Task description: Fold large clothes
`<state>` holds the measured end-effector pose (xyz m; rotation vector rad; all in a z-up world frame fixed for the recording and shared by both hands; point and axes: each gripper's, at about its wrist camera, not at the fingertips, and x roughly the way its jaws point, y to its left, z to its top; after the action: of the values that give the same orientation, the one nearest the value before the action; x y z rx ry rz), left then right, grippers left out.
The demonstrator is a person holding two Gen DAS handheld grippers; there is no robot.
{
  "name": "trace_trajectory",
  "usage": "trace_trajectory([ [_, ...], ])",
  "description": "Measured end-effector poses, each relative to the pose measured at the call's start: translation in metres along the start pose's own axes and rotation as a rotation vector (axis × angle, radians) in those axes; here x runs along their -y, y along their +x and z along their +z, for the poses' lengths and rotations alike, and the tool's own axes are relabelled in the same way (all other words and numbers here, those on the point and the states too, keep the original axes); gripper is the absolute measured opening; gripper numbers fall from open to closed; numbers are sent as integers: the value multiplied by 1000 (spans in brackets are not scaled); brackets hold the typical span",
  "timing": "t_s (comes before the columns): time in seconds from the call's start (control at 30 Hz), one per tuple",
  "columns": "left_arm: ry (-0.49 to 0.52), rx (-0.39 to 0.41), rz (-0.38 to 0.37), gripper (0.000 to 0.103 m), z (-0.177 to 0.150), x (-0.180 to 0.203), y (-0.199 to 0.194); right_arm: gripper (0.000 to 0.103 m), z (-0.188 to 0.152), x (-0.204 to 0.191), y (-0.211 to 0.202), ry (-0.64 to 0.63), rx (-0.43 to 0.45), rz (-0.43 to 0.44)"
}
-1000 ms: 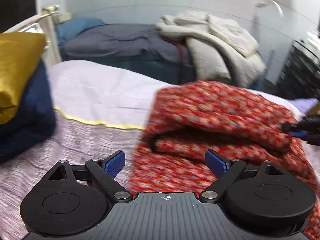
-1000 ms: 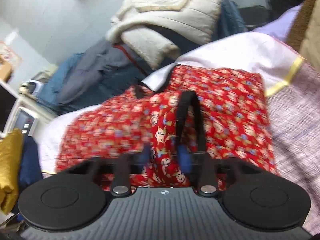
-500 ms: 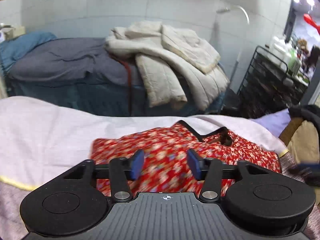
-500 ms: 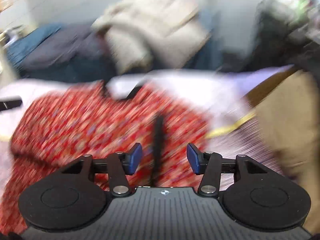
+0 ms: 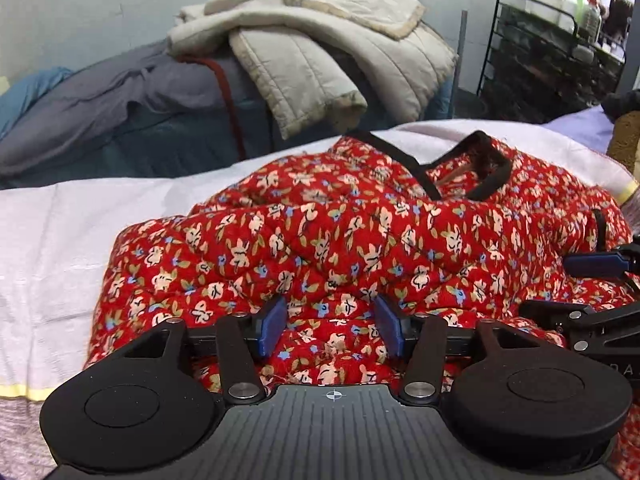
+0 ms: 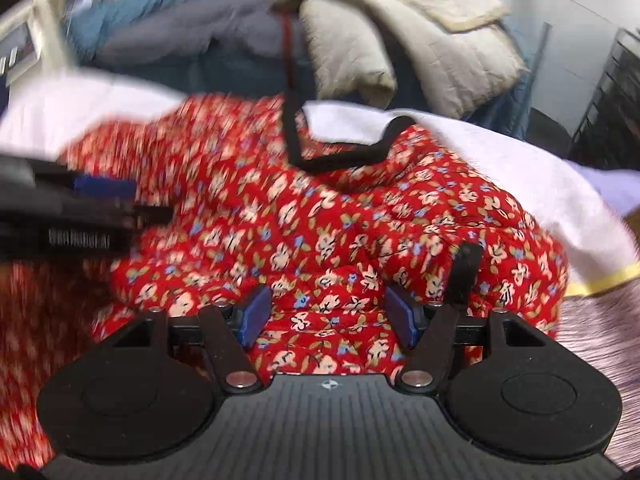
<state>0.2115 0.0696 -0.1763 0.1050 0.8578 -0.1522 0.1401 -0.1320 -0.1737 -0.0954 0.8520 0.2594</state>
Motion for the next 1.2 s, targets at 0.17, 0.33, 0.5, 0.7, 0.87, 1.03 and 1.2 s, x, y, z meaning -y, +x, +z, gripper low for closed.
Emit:
trace_trajectory([
  [0.17, -4, 51, -12, 103, -3, -4, -13, 70, 0, -1, -9, -11, 2, 2],
  [0.33, -24, 98, 31, 103, -3, -8, -69, 74, 17, -15, -51, 5, 97, 19],
  [0.5, -87, 69, 82, 103, -28, -21, -82, 77, -2, -32, -63, -26, 85, 13],
  [0.7, -2, -4, 137, 103, -35, -15, -38, 81, -3, -26, -21, 36, -22, -21],
  [0.87, -27, -19, 100, 103, -20, -25, -59, 82, 7, -28, -46, 47, -4, -41],
  [1.03, -7, 44, 118, 103, -56, -43, -149, 88, -34, -10, -131, 149, 82, 25],
  [1.2, -139, -1, 141, 103, -142, -77, -243, 88, -119, 19, -203, 140, 4, 54],
])
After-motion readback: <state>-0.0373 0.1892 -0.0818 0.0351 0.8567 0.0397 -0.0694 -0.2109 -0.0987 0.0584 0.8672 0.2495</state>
